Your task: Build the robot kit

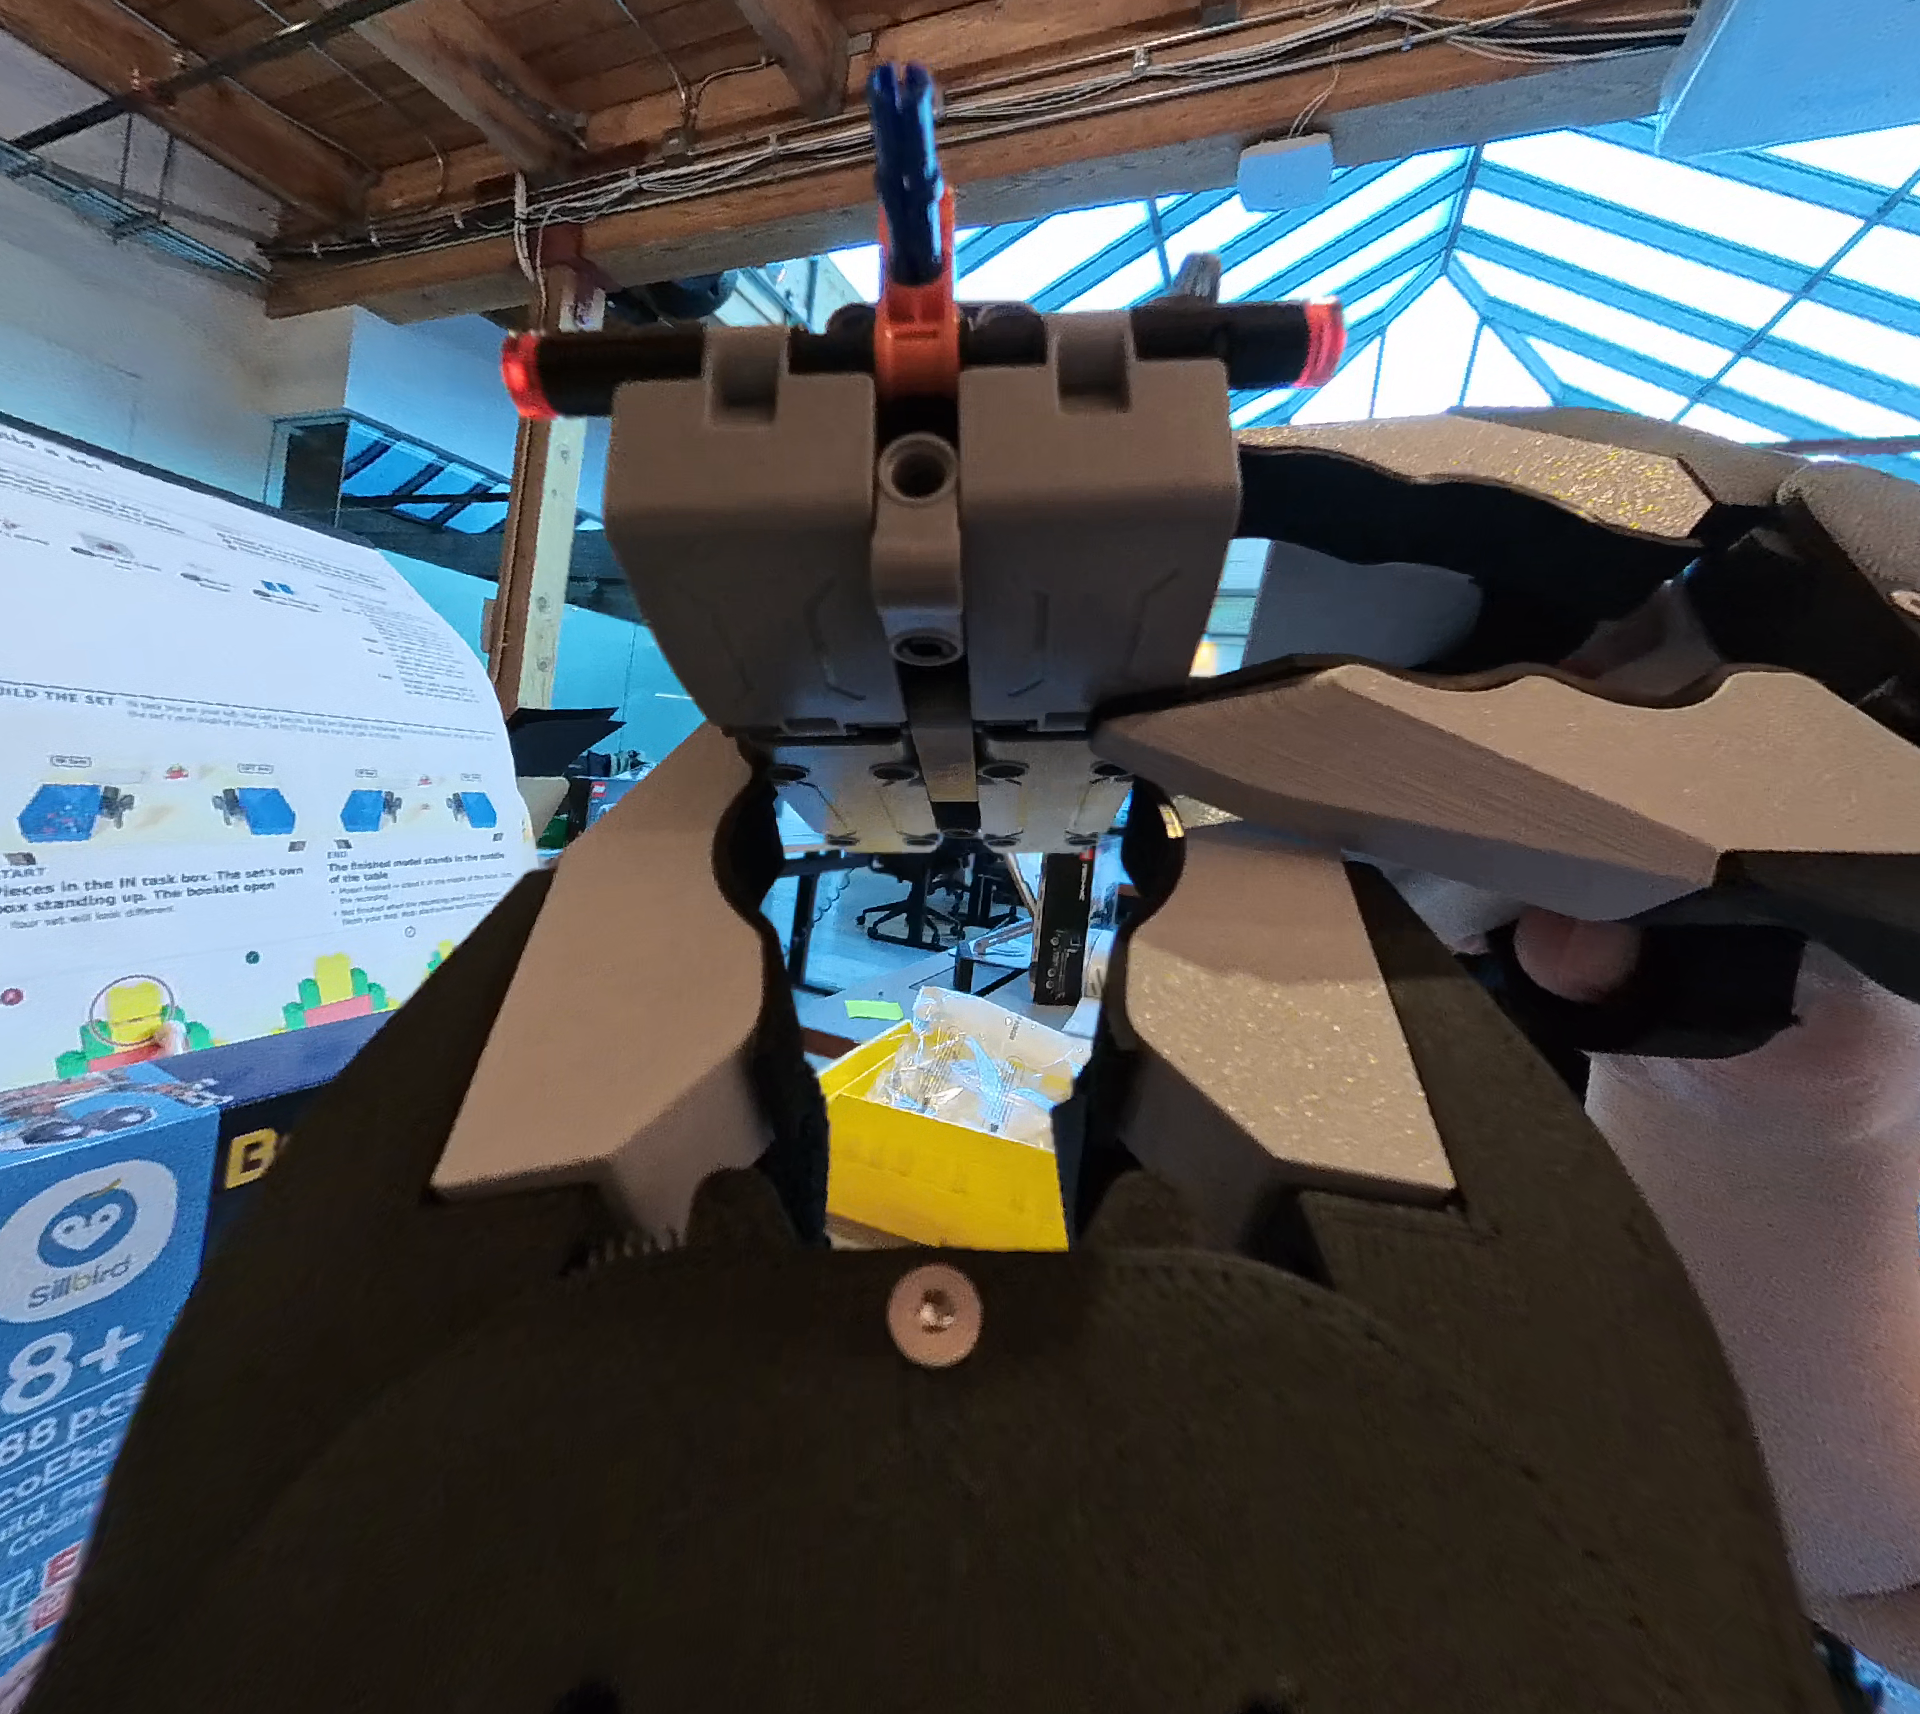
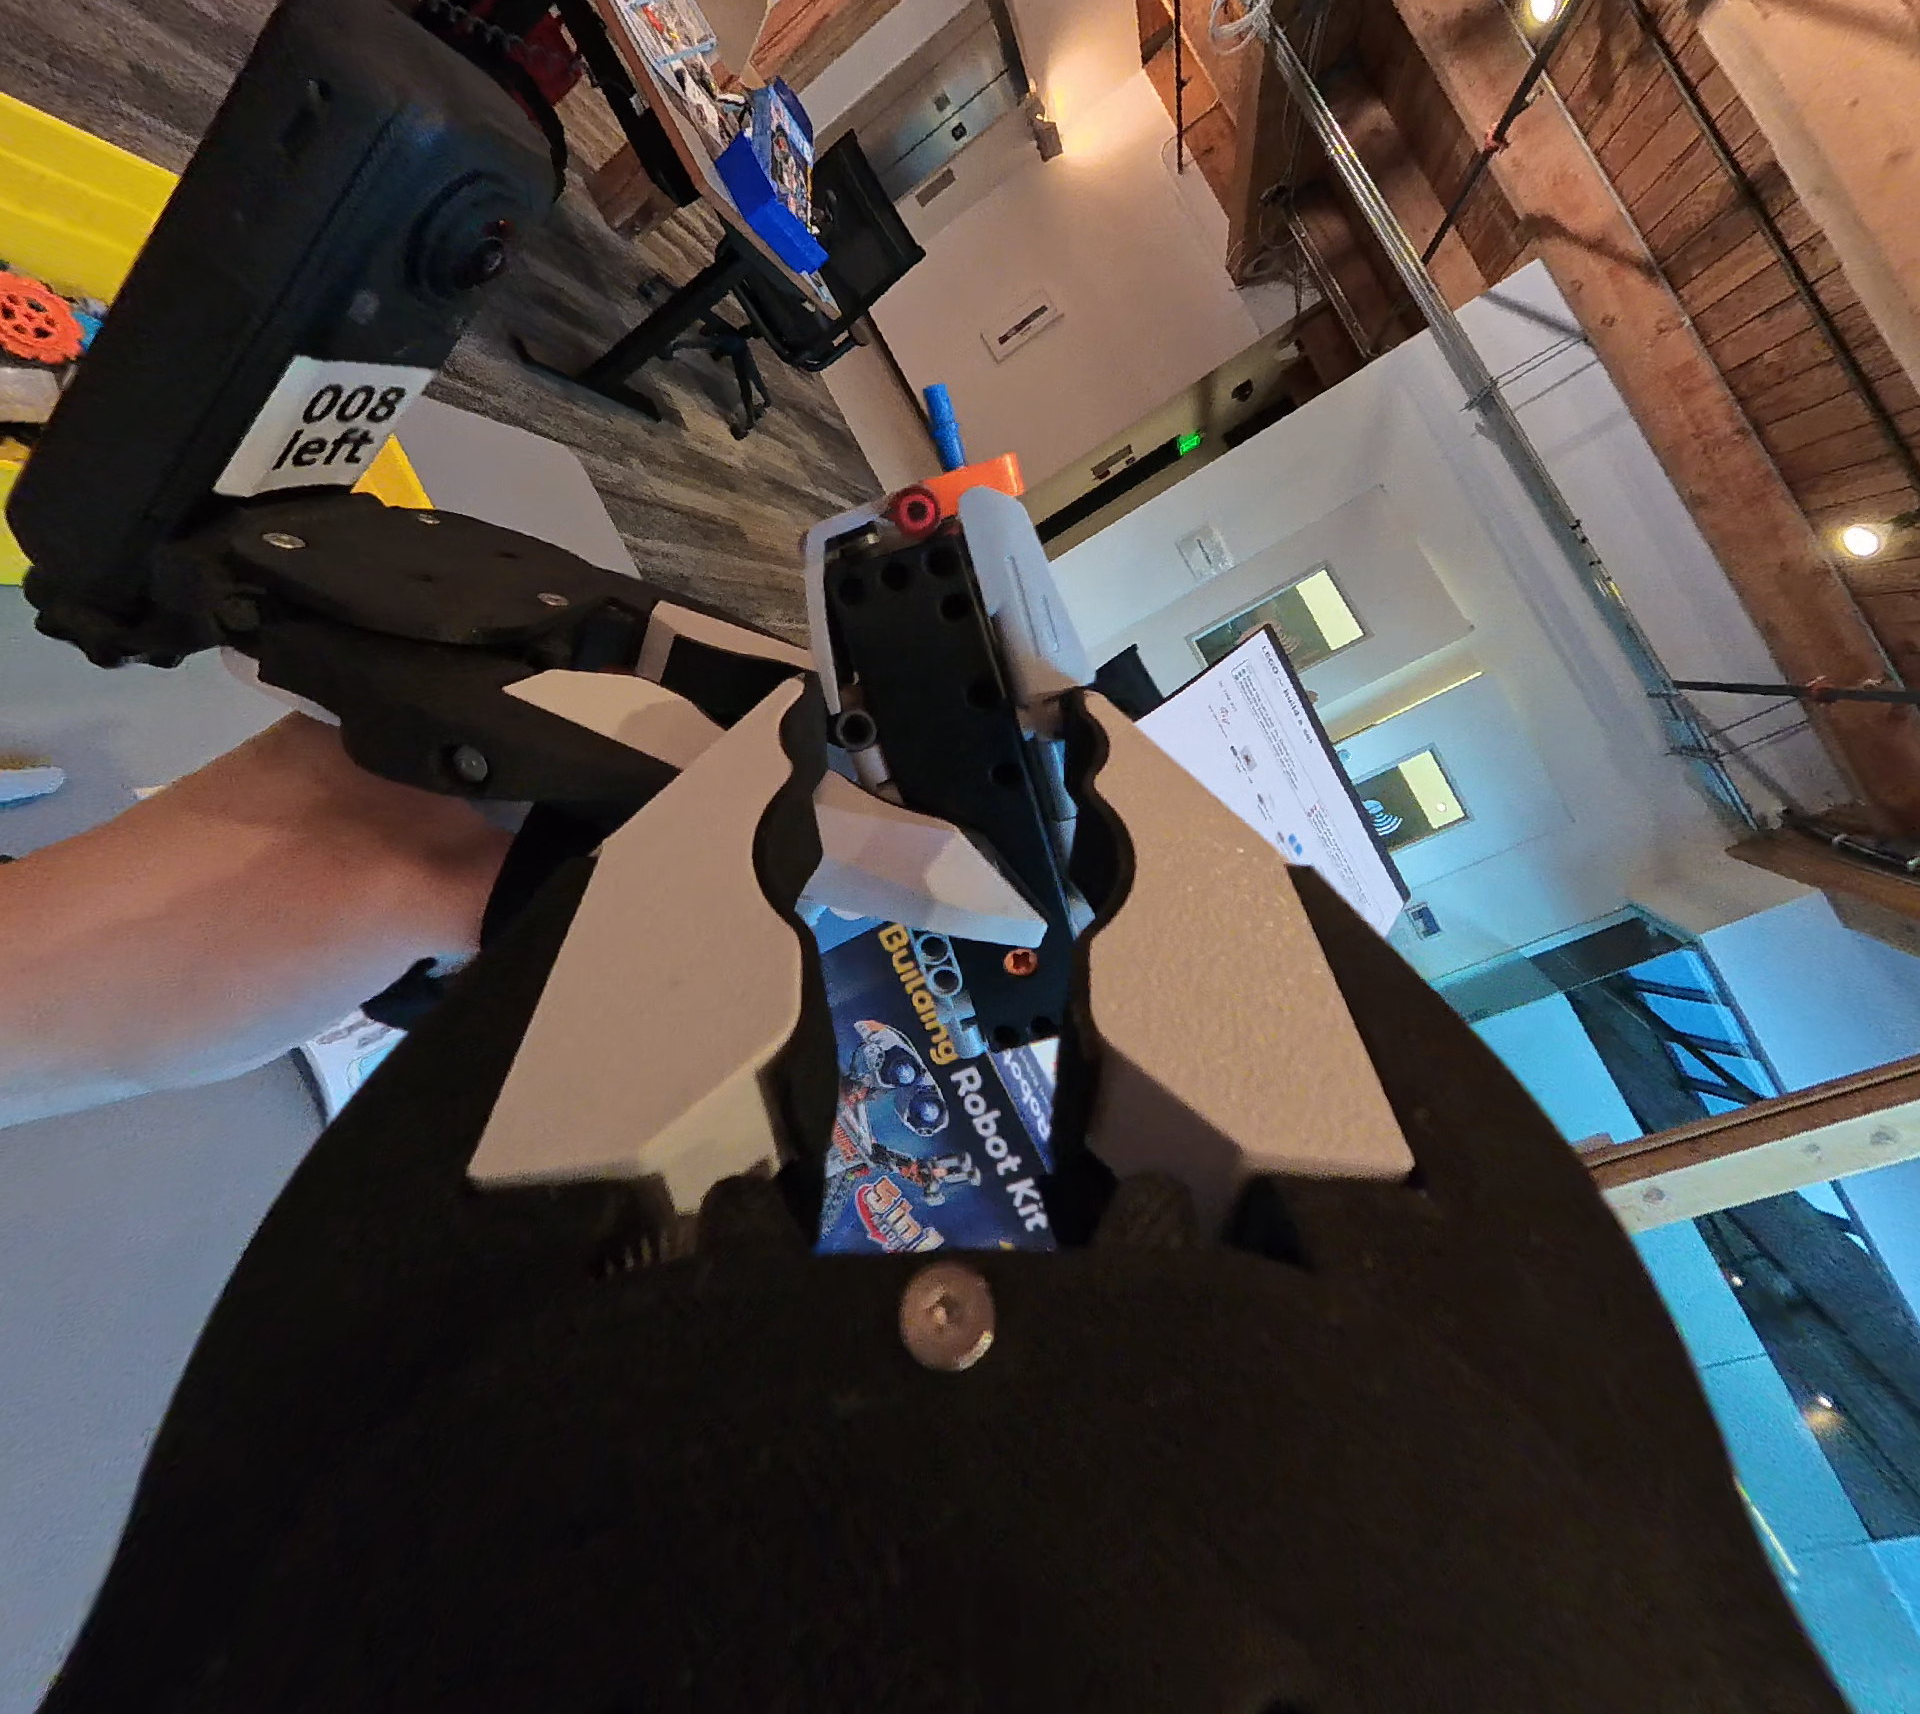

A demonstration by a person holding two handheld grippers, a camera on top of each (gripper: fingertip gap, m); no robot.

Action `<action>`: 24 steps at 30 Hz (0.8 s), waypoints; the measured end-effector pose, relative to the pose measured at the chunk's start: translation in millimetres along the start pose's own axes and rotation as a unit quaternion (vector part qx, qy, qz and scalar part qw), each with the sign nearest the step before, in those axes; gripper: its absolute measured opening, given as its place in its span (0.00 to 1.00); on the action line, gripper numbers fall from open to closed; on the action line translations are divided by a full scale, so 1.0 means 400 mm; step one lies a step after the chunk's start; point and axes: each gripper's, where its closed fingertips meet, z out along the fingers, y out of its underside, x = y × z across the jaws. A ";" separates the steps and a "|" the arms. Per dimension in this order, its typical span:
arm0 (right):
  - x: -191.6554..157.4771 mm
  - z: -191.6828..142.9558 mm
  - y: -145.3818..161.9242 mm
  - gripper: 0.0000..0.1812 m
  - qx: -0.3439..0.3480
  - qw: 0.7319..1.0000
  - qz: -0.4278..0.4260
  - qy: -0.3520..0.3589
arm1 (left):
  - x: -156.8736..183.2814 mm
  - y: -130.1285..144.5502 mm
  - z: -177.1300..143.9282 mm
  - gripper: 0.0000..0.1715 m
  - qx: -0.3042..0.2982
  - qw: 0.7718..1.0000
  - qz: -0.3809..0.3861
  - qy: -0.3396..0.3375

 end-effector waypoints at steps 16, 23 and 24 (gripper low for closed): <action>0.003 0.001 -0.018 0.23 0.028 1.000 0.012 0.006 | 0.000 -0.016 -0.008 0.37 0.000 1.000 0.004 -0.006; 0.000 0.006 -0.021 0.23 0.028 0.999 -0.013 0.014 | -0.011 -0.017 -0.011 0.37 0.005 1.000 0.022 -0.014; 0.000 0.005 -0.021 0.23 0.029 0.999 -0.015 0.015 | -0.011 -0.018 -0.012 0.37 0.005 1.000 0.024 -0.015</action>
